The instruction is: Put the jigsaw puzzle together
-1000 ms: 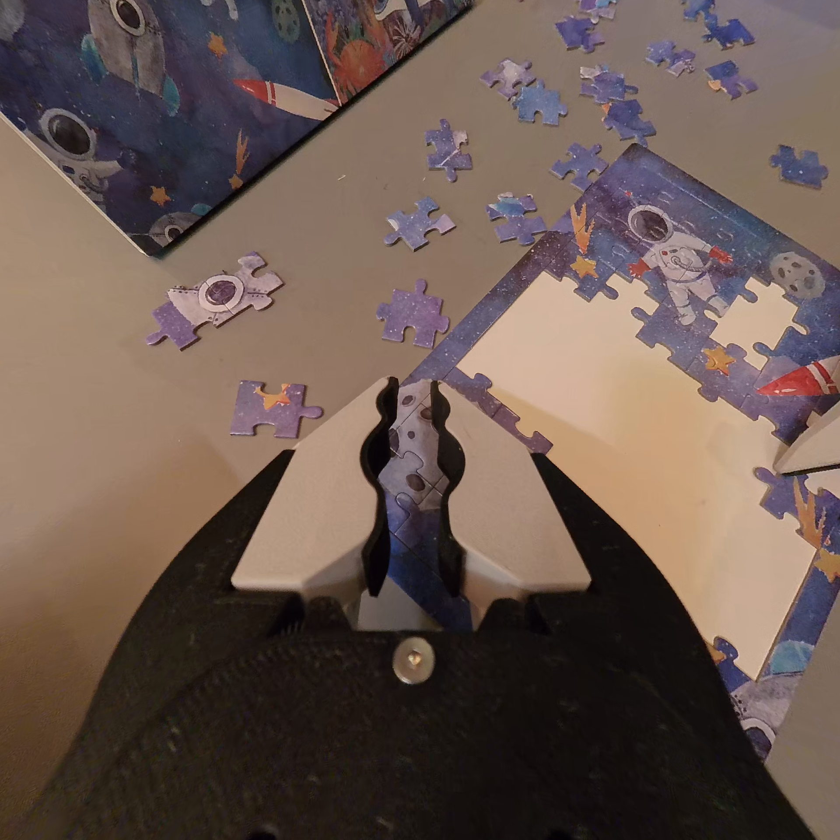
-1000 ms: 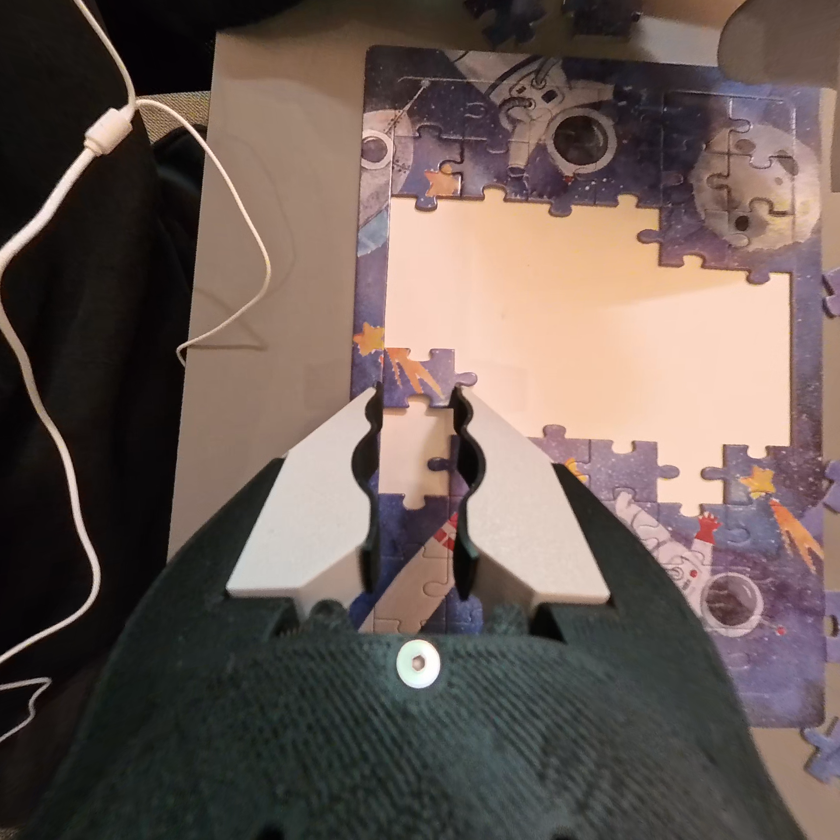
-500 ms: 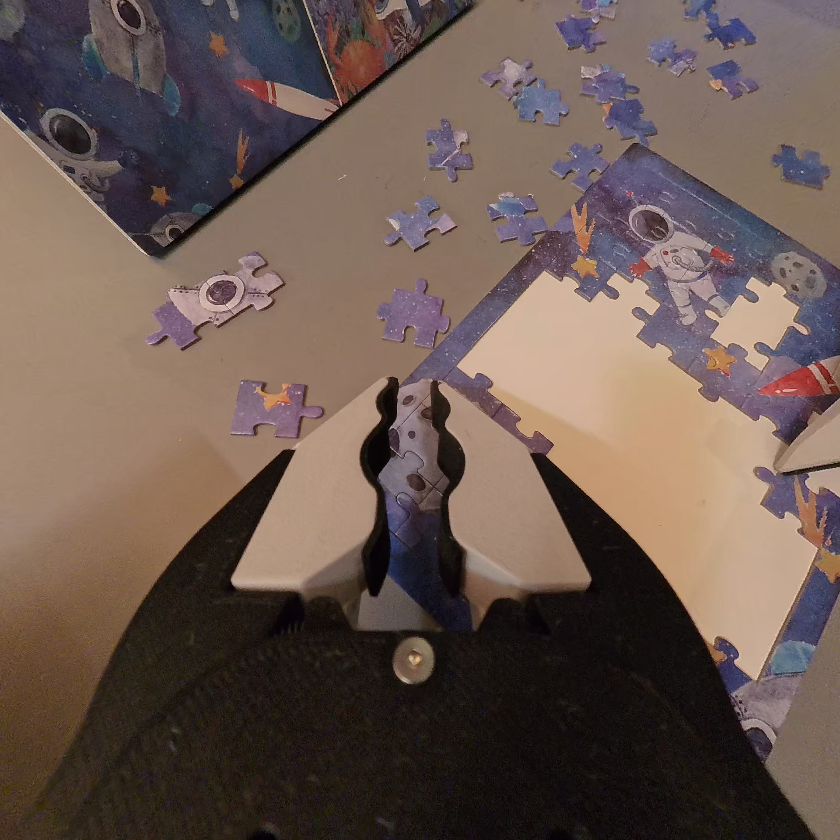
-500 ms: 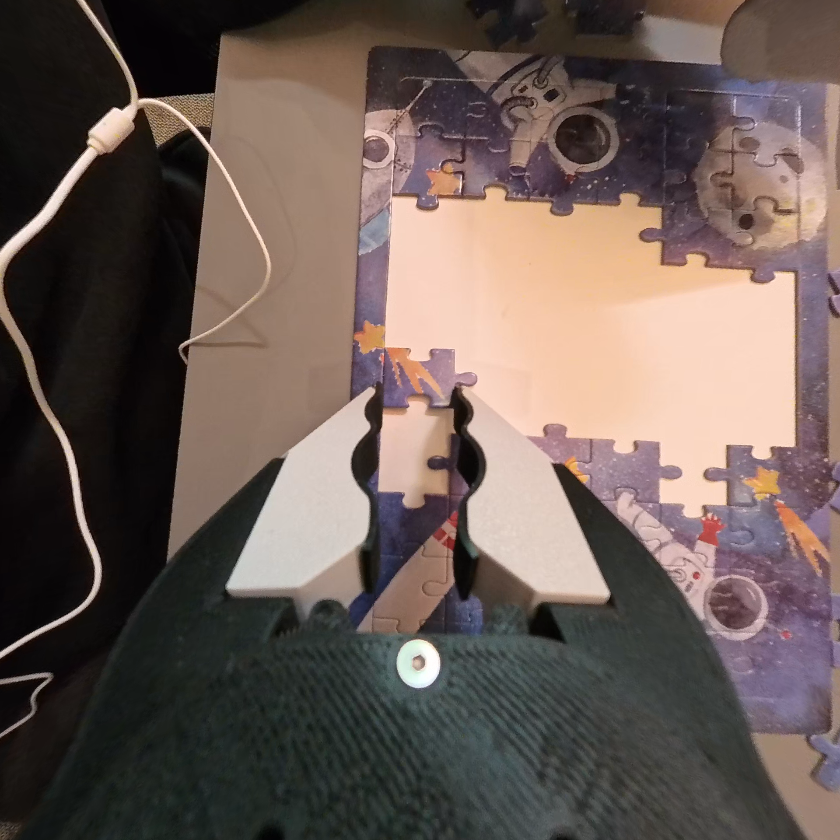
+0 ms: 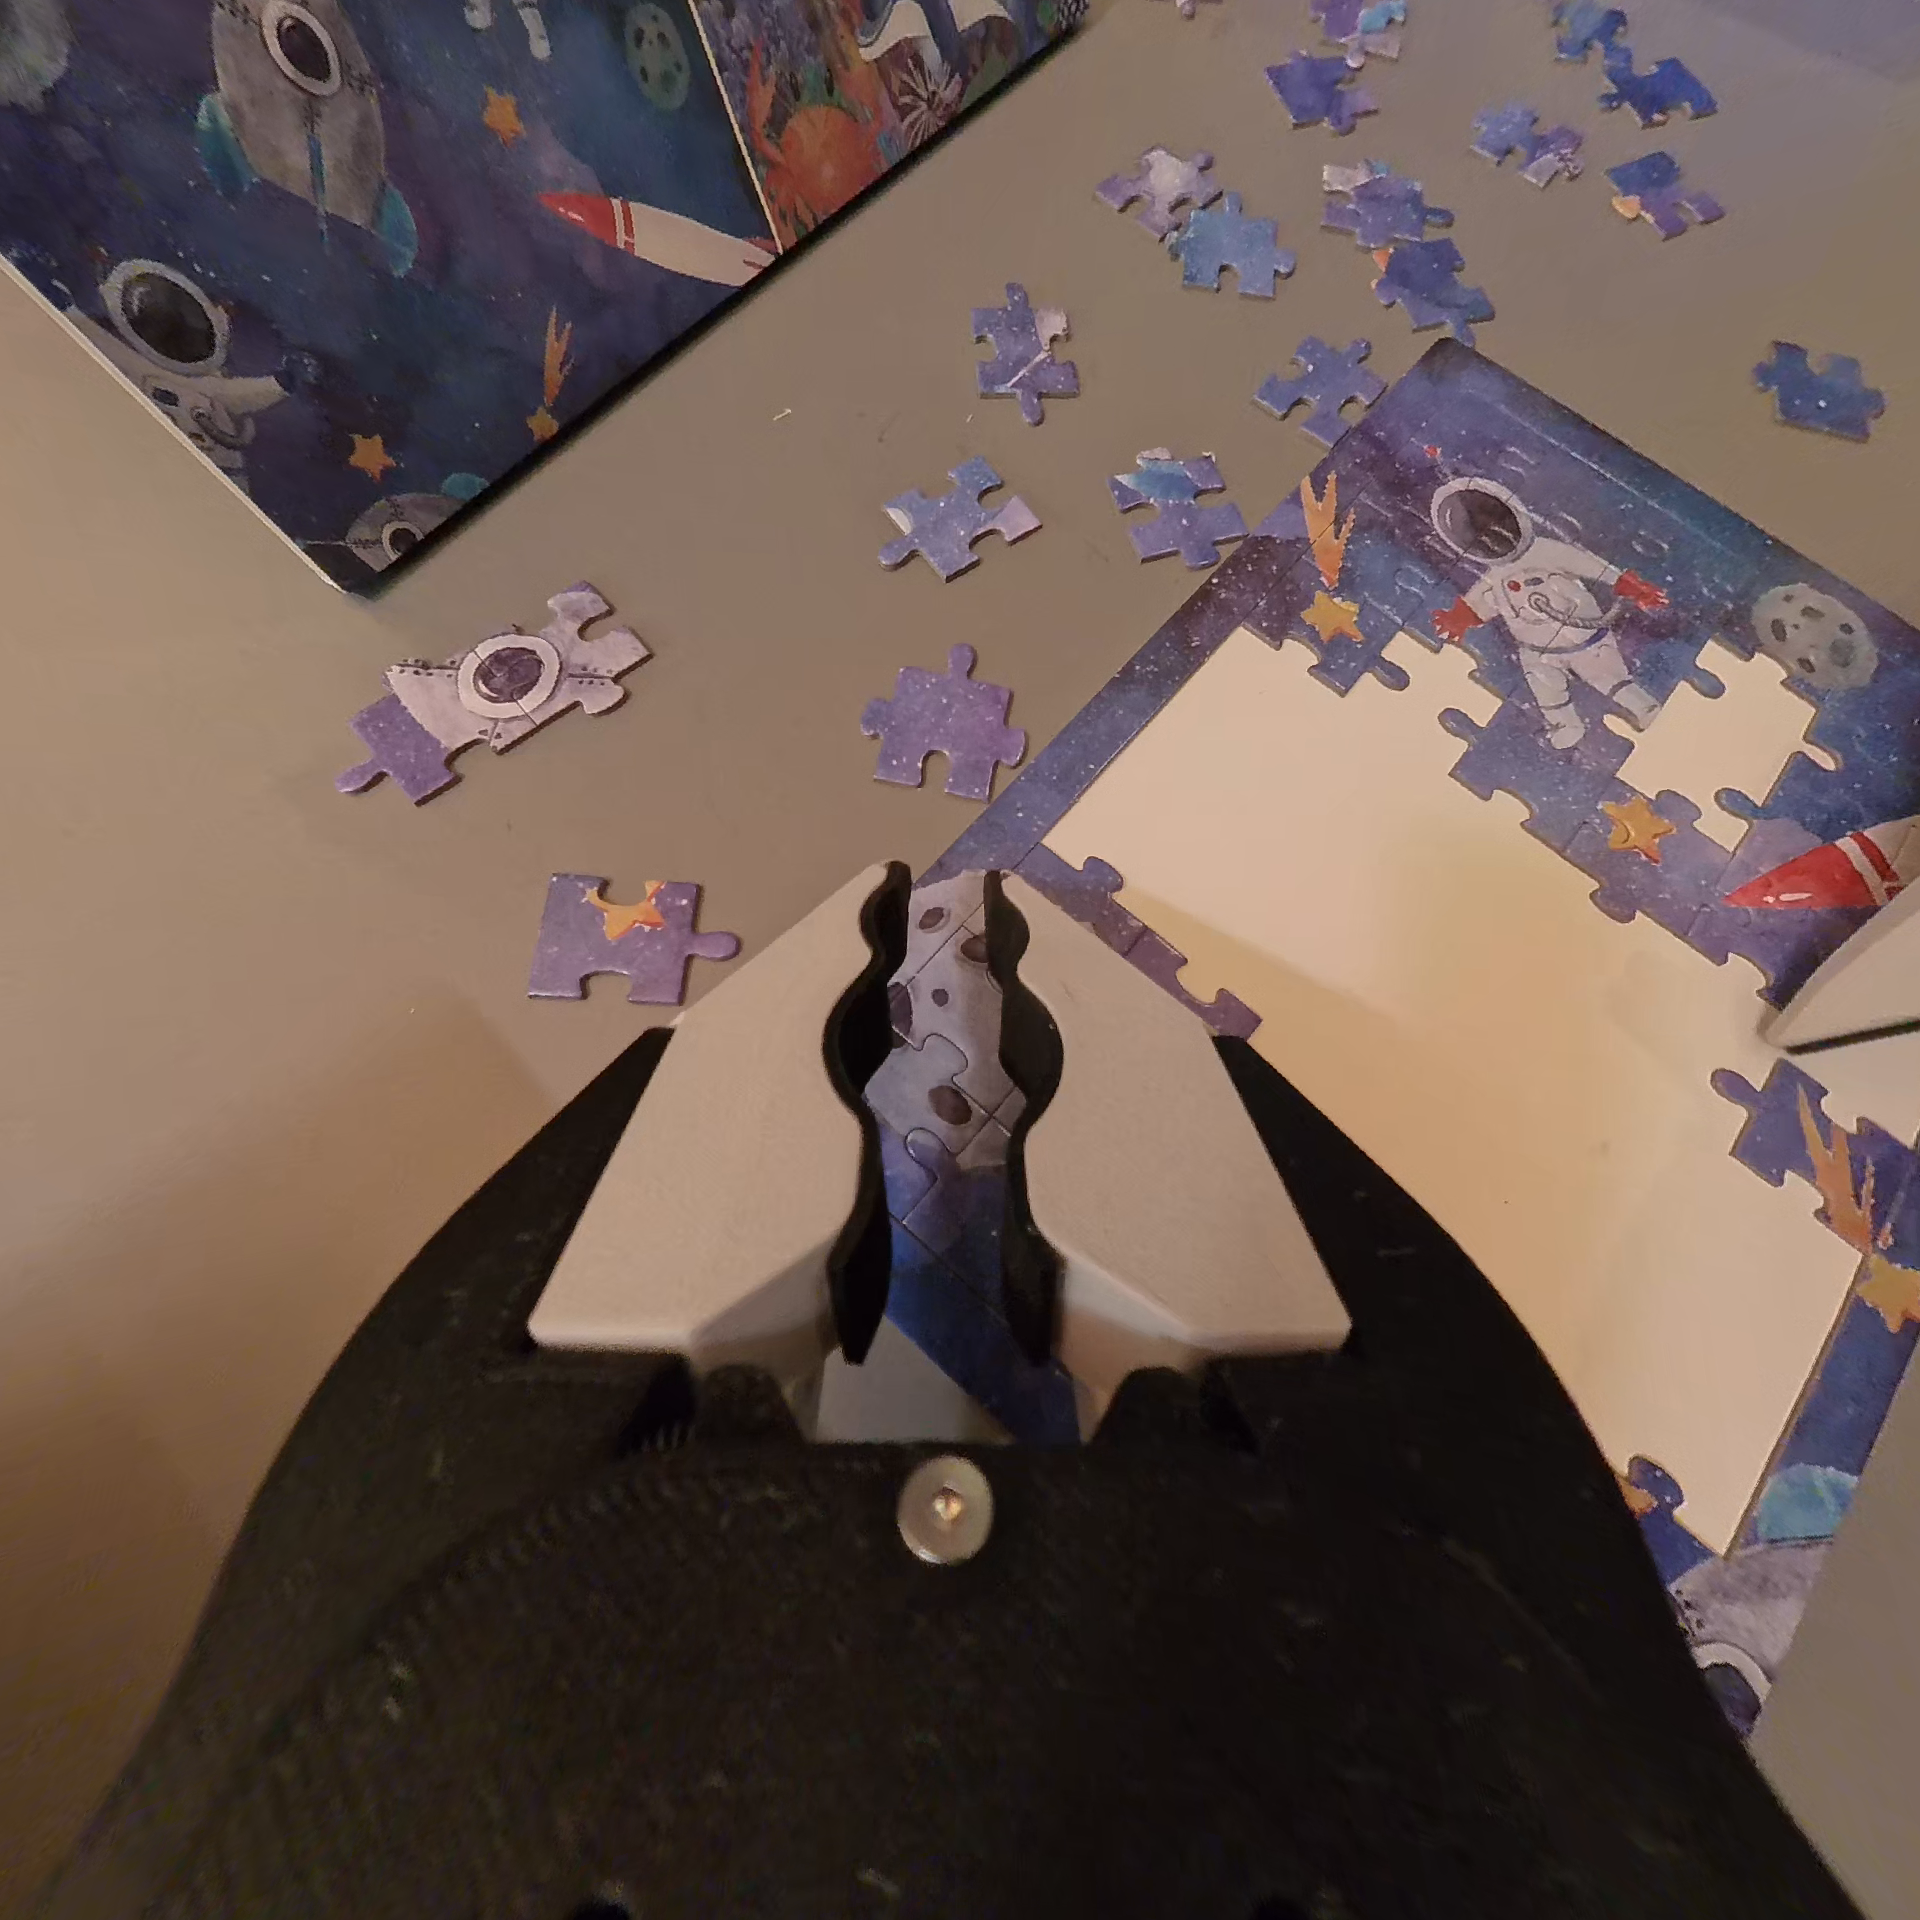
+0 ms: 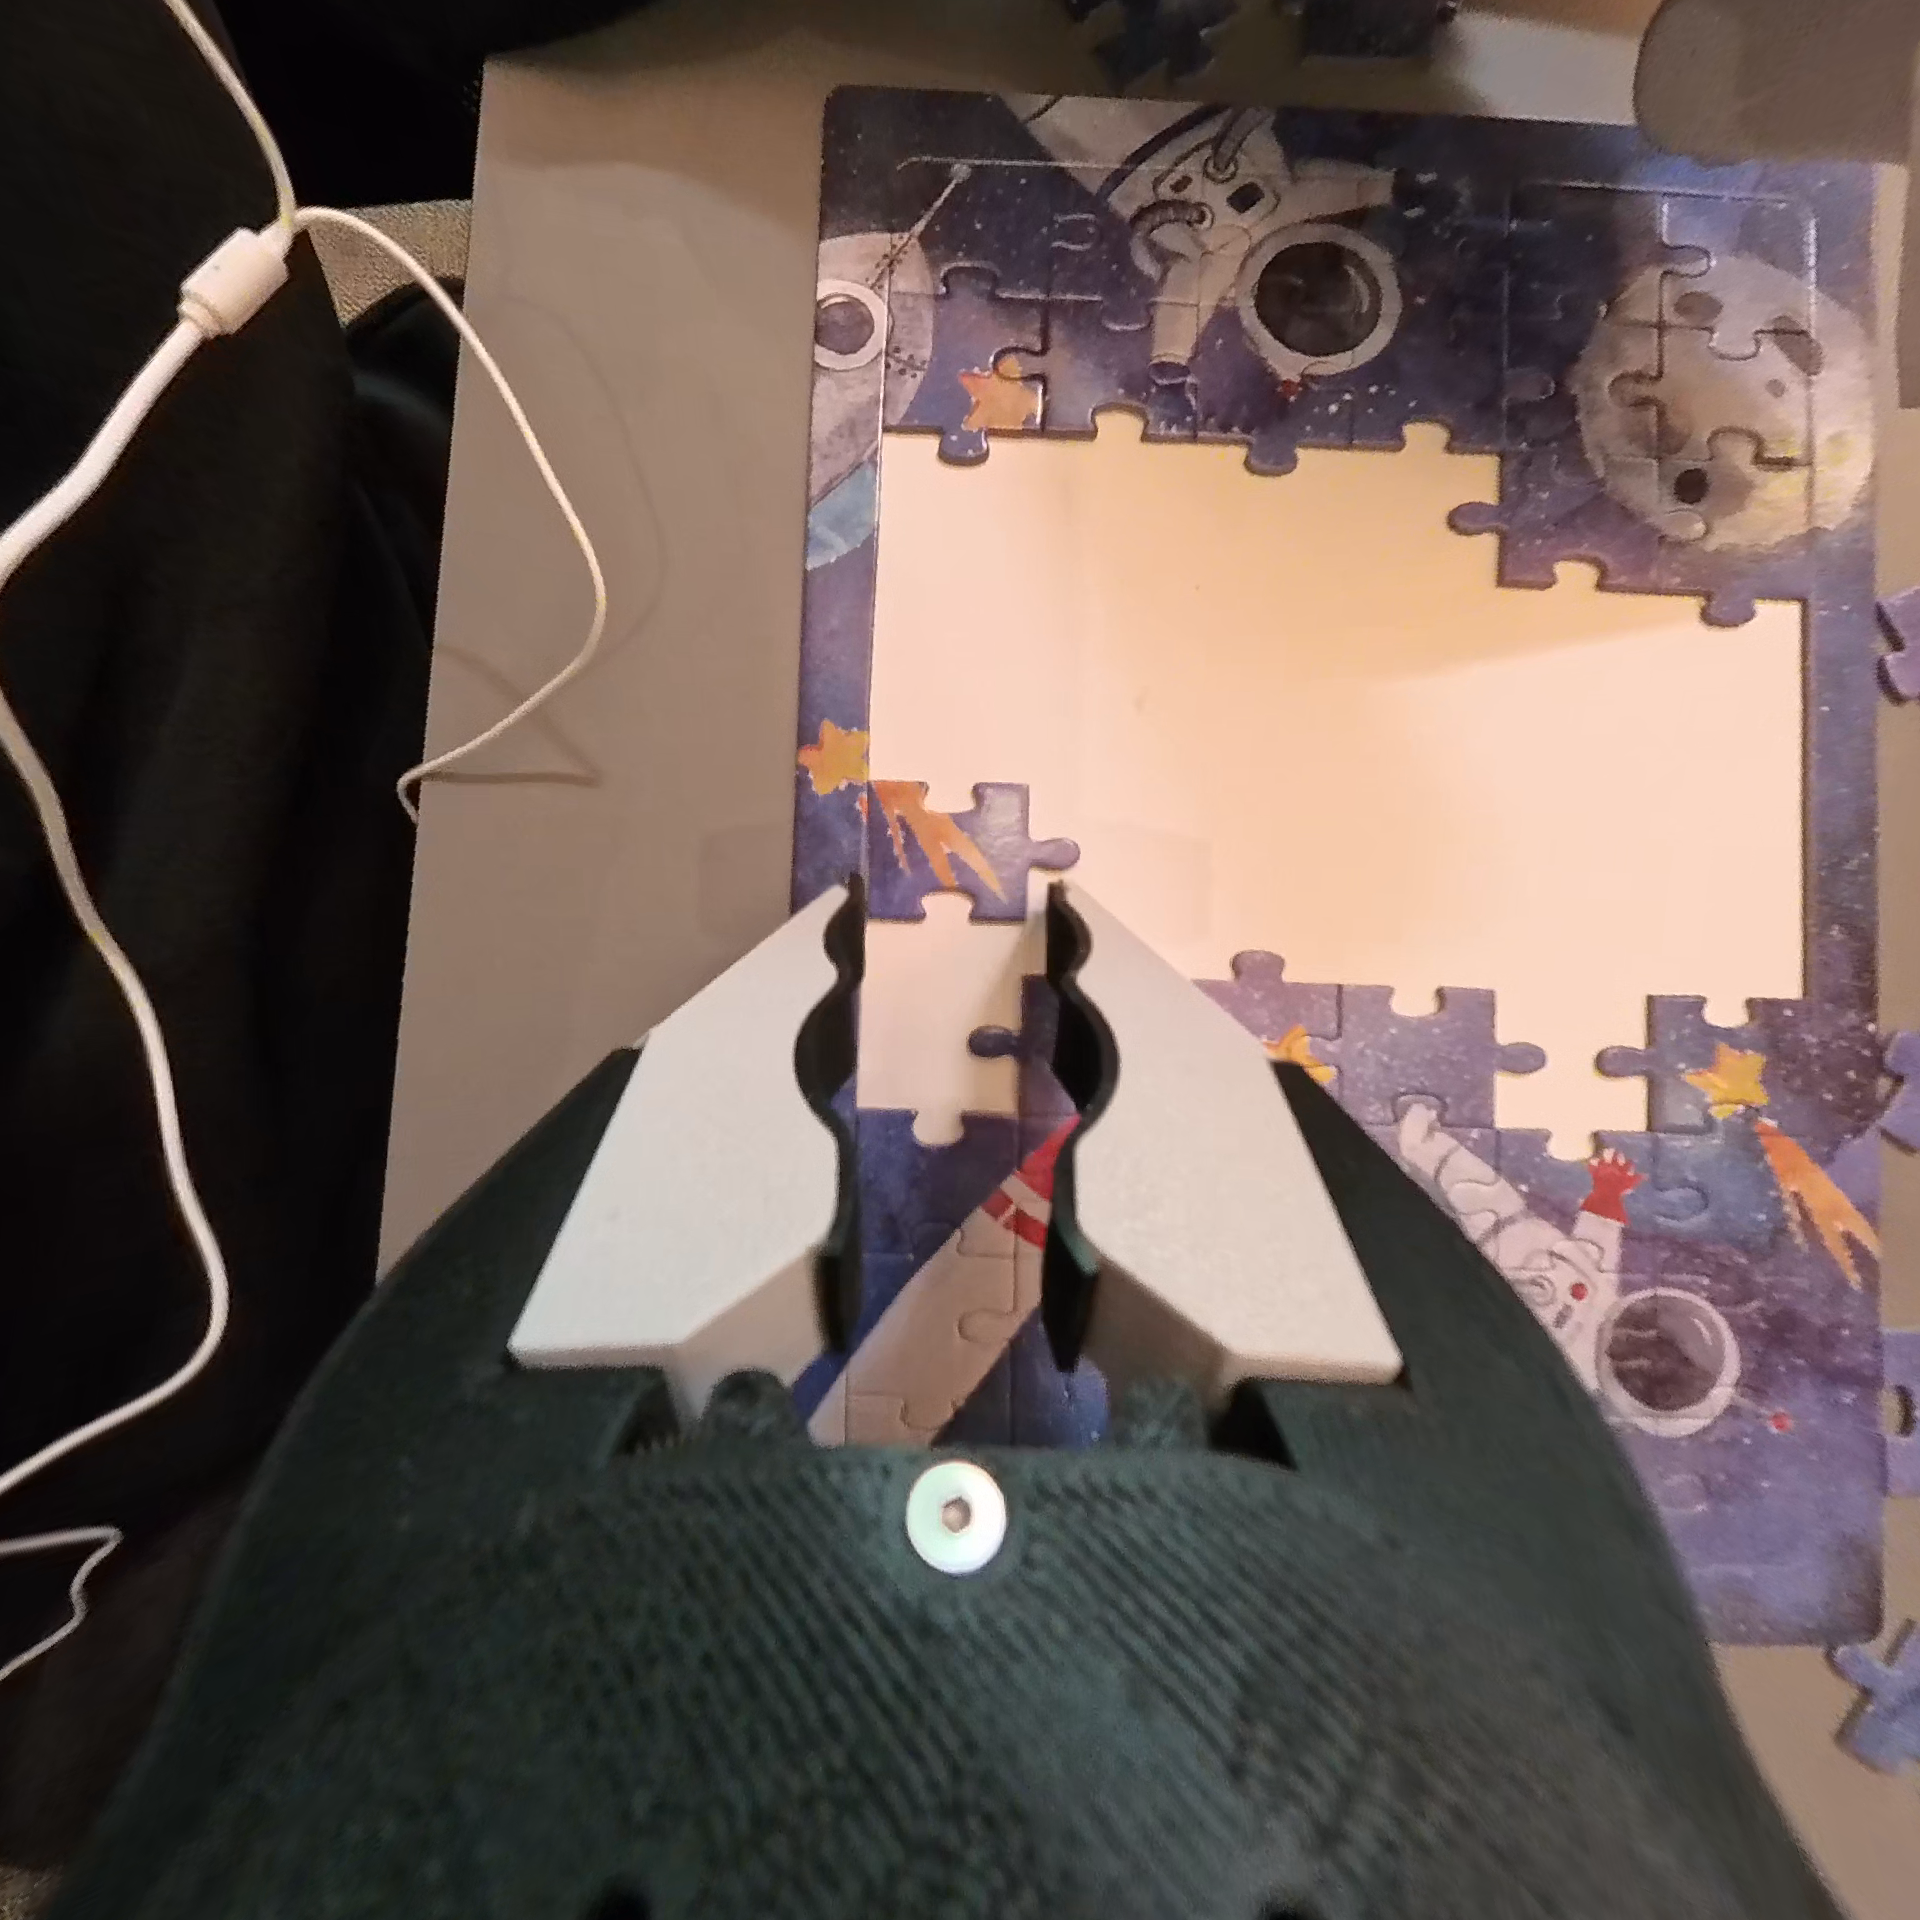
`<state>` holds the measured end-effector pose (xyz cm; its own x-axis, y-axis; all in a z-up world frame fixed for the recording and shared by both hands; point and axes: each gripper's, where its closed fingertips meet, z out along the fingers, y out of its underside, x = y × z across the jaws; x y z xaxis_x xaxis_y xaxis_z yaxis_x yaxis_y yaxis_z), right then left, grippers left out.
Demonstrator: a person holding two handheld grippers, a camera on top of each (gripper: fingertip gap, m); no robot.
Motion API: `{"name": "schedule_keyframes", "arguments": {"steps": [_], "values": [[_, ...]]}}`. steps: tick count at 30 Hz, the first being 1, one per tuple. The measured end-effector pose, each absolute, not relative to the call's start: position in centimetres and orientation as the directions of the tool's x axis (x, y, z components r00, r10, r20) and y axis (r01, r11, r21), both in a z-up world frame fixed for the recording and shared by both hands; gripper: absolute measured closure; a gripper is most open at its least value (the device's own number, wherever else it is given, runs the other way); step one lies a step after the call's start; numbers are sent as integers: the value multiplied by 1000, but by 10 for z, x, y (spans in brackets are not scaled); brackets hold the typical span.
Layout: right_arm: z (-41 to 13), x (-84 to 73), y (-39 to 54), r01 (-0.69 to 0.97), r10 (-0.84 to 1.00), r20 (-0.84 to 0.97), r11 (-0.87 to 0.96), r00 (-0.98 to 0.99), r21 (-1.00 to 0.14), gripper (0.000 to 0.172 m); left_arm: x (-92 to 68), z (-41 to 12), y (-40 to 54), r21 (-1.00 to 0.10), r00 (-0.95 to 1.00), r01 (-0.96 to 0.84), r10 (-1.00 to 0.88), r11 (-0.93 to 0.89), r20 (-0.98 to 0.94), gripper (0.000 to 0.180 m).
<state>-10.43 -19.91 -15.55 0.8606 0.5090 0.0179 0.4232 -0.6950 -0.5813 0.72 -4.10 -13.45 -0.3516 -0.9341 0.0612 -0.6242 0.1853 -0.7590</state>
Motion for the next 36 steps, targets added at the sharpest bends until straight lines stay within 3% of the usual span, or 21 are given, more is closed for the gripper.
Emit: {"name": "schedule_keyframes", "arguments": {"steps": [8,12,16,19,22,24,27,36], "values": [[-96,-53,-201,281,345,81,-582,935,-763,142,9,-128,-41,-781,-347,-602,-935,169,65,169],[-50,20,-211,183,100,155,-419,983,-889,142,10,-124,-40,-795,-339,-587,-938,154,69,170],[-24,114,-235,186,-189,251,-304,950,-934,147,11,-116,-37,-819,-327,-556,-943,139,62,173],[-19,169,-257,104,-369,153,-150,917,-983,151,13,-113,-29,-834,-297,-538,-953,121,54,175],[-32,161,-270,-40,-277,-15,-86,961,-995,159,14,-112,-20,-842,-262,-533,-962,83,71,177],[-50,159,-283,-7,-268,40,-170,963,-985,172,14,-112,-15,-844,-243,-533,-966,60,86,177],[-66,174,-301,36,-338,138,-292,931,-956,172,14,-115,-9,-838,-223,-542,-972,57,78,178],[-74,190,-307,-10,-407,116,-295,906,-955,172,12,-117,-8,-829,-225,-551,-974,92,41,177]]}}
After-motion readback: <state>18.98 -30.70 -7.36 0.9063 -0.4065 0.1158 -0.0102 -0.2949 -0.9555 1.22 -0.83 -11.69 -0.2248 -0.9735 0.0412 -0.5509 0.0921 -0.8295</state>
